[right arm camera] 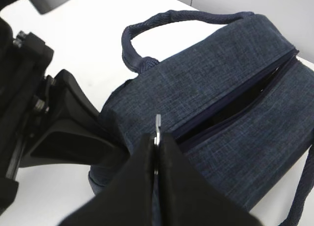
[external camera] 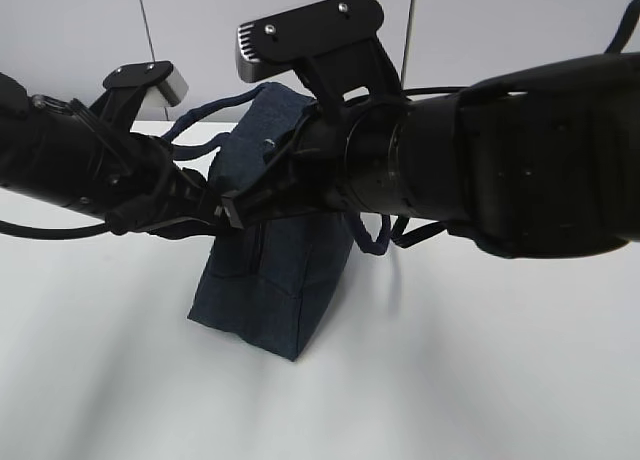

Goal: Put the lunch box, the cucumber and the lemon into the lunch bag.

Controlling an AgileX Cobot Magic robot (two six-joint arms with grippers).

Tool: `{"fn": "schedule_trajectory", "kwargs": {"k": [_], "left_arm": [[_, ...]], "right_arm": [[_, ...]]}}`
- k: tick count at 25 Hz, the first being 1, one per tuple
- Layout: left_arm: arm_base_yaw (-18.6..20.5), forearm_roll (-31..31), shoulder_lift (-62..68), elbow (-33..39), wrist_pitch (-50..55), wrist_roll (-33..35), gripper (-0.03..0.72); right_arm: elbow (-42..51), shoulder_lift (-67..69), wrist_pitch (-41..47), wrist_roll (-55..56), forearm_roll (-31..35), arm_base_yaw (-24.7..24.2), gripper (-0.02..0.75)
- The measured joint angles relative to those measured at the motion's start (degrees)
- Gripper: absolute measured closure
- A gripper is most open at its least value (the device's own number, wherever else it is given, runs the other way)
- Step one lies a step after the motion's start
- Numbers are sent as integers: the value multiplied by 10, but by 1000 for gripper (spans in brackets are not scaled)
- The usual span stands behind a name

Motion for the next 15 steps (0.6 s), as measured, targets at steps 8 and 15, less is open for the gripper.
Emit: {"fn": "schedule_trajectory", "kwargs": {"k": [8, 15], "left_arm": [[0, -1, 0, 0, 25, 2, 692], [0, -1, 1, 0, 42, 2, 692]], "right_arm": [[-27, 0, -12, -11, 2, 0, 738], [-39, 0, -16, -19, 6, -23, 738]]}}
